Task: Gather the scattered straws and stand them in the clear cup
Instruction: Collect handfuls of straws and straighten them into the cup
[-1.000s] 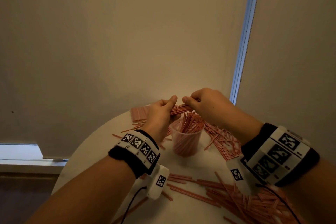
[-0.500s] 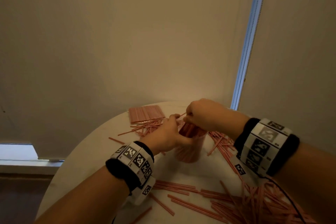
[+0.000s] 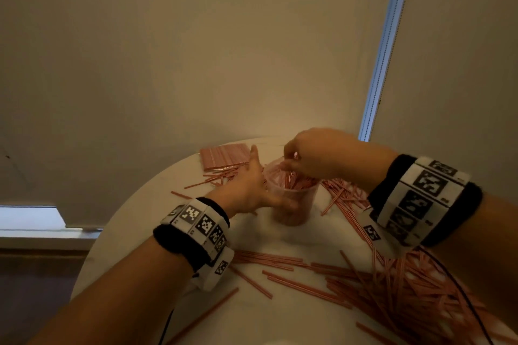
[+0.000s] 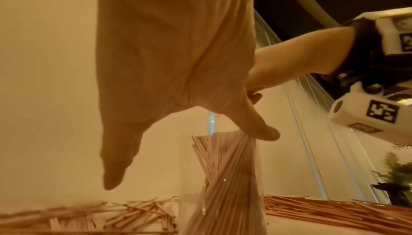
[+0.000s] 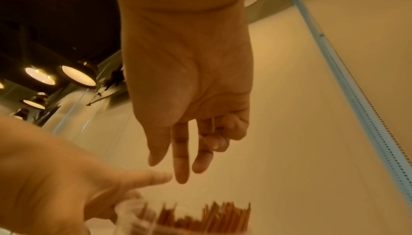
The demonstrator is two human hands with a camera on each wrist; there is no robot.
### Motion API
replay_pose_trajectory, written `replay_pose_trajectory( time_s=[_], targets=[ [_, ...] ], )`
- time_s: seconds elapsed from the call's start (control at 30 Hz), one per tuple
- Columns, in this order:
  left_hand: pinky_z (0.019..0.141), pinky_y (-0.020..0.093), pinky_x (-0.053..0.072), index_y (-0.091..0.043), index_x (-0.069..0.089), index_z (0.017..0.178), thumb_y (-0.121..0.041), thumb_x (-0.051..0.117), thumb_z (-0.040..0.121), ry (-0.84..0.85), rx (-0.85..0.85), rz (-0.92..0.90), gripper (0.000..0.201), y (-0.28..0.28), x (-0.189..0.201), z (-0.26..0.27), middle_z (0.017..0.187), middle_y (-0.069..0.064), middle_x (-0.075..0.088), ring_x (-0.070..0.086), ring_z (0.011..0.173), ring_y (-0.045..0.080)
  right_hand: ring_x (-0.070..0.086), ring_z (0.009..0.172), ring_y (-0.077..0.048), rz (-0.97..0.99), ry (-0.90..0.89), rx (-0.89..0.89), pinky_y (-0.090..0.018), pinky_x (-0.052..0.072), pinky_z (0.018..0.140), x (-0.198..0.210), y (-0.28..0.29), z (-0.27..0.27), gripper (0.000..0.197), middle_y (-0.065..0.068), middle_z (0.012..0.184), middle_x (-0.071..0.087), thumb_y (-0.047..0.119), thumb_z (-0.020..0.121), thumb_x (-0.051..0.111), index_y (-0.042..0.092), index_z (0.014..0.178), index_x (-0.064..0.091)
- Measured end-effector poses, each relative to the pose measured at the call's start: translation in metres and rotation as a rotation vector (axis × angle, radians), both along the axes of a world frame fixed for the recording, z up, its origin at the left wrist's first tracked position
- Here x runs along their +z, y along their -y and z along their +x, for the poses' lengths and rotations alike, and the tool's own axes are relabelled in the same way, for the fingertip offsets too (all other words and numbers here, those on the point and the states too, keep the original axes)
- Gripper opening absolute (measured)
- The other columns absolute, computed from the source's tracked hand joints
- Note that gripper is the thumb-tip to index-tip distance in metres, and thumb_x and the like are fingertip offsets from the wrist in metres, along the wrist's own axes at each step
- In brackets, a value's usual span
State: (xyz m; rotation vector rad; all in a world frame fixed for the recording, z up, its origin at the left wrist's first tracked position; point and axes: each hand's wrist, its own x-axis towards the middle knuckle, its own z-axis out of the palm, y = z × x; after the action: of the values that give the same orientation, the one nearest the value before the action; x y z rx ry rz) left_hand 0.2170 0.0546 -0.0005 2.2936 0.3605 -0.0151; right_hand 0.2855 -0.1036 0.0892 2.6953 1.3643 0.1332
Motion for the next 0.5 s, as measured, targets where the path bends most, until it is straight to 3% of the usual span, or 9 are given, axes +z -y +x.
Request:
replay_pose_trajectory(
  time_s=[0.03,0.1,0.13,0.2,0.3,0.37,0.43,0.5],
  targets=[
    [0.106,0.052,0.049,-0.028,-0.021,0.16,-0.062,0.094,0.051,-0.035,0.017,0.104,0.162,-0.004,0.004,-0.009,0.169,0.013,0.012,0.039,0.144,0.038,0.062,0.088,-0.021,0.051,0.016,-0.002,-0.036,0.054,0.077,0.004,0.006,-0.004,0.033,0.002,0.096,0.066,0.055,0.096,0.051,0.028,0.102,0.068],
    [0.112,0.05,0.043,-0.024,0.009,0.163,-0.071,0.089,0.051,-0.09,-0.014,0.288,0.145,-0.012,0.012,-0.027,0.165,0.01,0.029,0.043,0.141,0.032,0.06,0.077,-0.018,0.122,0.003,0.022,-0.032,0.051,0.068,0.008,0.016,-0.015,0.029,0.003,0.082,0.064,0.049,0.096,0.055,0.025,0.088,0.067],
    [0.11,0.046,0.045,-0.023,0.029,0.158,-0.07,0.088,0.055,-0.123,-0.048,0.343,0.128,-0.015,0.015,-0.038,0.157,0.007,0.043,0.049,0.136,0.028,0.059,0.073,-0.017,0.131,-0.027,0.044,-0.031,0.05,0.066,0.007,0.019,-0.023,0.027,0.004,0.077,0.063,0.045,0.095,0.056,0.023,0.085,0.068],
    [0.092,0.038,0.054,-0.025,0.058,0.133,-0.066,0.088,0.061,-0.233,-0.103,0.421,0.088,-0.02,0.019,-0.06,0.129,-0.001,0.064,0.062,0.111,0.019,0.056,0.067,-0.012,0.088,-0.098,0.078,-0.029,0.047,0.062,-0.004,0.023,-0.041,0.025,0.006,0.073,0.063,0.041,0.095,0.057,0.022,0.085,0.069],
    [0.067,0.028,0.05,-0.026,0.065,0.111,-0.072,0.084,0.061,-0.467,-0.157,0.605,0.07,-0.023,0.018,-0.098,0.102,-0.007,0.068,0.063,0.088,0.013,0.063,0.071,-0.009,-0.097,-0.286,0.096,-0.027,0.05,0.073,-0.034,0.018,-0.066,0.033,0.006,0.077,0.069,0.048,0.096,0.057,0.018,0.092,0.071],
    [0.059,0.027,0.046,-0.025,0.063,0.104,-0.077,0.082,0.058,-0.584,-0.178,0.708,0.072,-0.025,0.013,-0.124,0.094,-0.008,0.066,0.061,0.079,0.012,0.068,0.077,-0.02,-0.221,-0.332,0.078,-0.036,0.056,0.077,-0.057,0.011,-0.079,0.049,-0.001,0.081,0.071,0.059,0.093,0.055,0.012,0.088,0.068],
    [0.054,0.024,0.043,-0.023,0.065,0.102,-0.081,0.079,0.056,-0.653,-0.213,0.752,0.076,-0.026,0.003,-0.139,0.09,-0.007,0.067,0.059,0.069,0.01,0.063,0.076,-0.025,-0.282,-0.285,0.055,-0.035,0.053,0.07,-0.079,0.001,-0.08,0.064,-0.002,0.078,0.064,0.072,0.086,0.052,0.009,0.085,0.062],
    [0.055,0.024,0.046,-0.019,0.069,0.104,-0.076,0.079,0.063,-0.625,-0.263,0.718,0.071,-0.024,-0.002,-0.155,0.095,-0.001,0.073,0.06,0.067,0.013,0.06,0.081,-0.025,-0.275,-0.258,0.037,-0.035,0.05,0.069,-0.095,-0.007,-0.087,0.073,-0.002,0.085,0.061,0.079,0.079,0.053,0.01,0.099,0.061]
  ],
)
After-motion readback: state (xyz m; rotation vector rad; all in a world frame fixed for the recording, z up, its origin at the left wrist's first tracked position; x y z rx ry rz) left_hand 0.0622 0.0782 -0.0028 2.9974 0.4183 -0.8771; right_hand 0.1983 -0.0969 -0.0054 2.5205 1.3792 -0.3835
